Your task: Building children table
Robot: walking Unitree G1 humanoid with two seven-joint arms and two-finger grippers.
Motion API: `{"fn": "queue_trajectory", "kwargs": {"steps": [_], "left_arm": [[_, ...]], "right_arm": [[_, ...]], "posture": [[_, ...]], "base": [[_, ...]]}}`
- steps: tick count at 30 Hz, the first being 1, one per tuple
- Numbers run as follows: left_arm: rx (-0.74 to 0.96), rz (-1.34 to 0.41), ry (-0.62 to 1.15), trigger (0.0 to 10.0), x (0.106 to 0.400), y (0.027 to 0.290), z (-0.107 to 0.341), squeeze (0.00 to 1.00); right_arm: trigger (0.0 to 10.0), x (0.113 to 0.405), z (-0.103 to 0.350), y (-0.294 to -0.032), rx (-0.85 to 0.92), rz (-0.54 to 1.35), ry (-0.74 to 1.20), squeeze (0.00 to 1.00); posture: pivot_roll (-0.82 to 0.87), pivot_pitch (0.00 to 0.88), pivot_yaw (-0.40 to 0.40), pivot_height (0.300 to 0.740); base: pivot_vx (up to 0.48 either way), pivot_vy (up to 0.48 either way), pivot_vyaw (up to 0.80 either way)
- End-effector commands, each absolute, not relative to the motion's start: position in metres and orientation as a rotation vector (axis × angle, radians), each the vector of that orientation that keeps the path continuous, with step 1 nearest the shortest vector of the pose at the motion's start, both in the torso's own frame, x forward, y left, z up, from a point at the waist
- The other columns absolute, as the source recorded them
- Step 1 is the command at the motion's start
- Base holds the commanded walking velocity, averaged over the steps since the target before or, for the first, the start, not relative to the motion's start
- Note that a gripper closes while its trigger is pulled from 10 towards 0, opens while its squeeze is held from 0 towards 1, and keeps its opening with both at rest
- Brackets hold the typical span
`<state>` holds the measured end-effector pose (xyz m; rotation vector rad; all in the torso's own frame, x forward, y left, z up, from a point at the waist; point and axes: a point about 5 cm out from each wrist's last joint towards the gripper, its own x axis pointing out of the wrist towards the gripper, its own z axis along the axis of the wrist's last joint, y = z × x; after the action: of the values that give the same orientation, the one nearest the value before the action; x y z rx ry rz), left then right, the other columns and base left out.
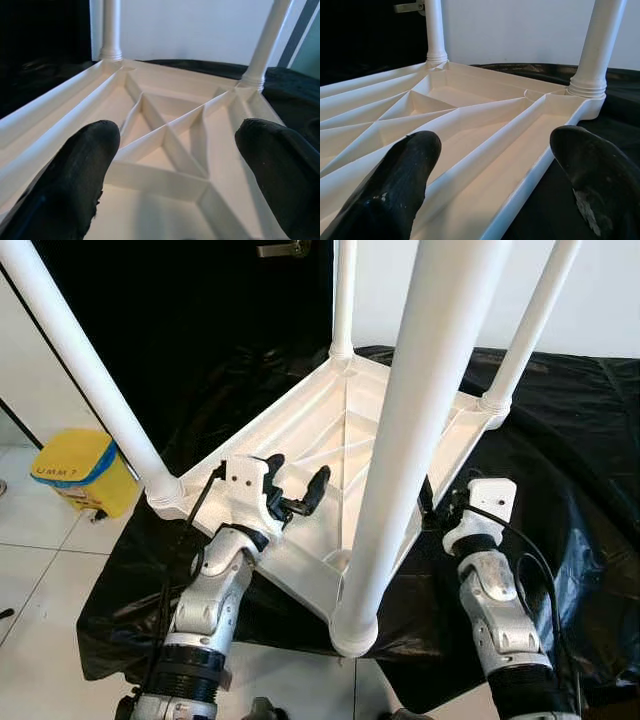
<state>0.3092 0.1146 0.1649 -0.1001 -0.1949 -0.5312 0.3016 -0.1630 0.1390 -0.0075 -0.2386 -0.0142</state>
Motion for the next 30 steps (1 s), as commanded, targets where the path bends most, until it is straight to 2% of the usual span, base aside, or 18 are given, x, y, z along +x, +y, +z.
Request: {"fn": "queue_trajectory", "kwargs": {"steps": [1,27,30], "left_arm": [[-0.081,-0.541,-0.187,10.0,0.3096,0.1189,0.1620,0.00],[-0.059,-0.526,-0.201,10.0,0.3116,0.1164,0.1649,0.00],[-0.031,-0.572,-0.183,10.0,0.3092,0.1141,0.1629,0.00]], "right_arm": [[10.0,0.3016,0.1346,-0.1644,-0.008,-0.010,-0.223,0.00],[10.0,0.3057,0.1369,-0.1646,-0.034,0.005,-0.241,0.00],[10.0,0.3060,0.1373,-0.1614,-0.067,0.057,-0.244,0.00]], "posture": [[-0.04,0.042,0.010,0.740],[-0.04,0.037,0.010,0.740],[-0.04,0.039,0.015,0.740]], "base": [[0.000,0.000,0.00],[0.000,0.000,0.00],[0.000,0.000,0.00]]}}
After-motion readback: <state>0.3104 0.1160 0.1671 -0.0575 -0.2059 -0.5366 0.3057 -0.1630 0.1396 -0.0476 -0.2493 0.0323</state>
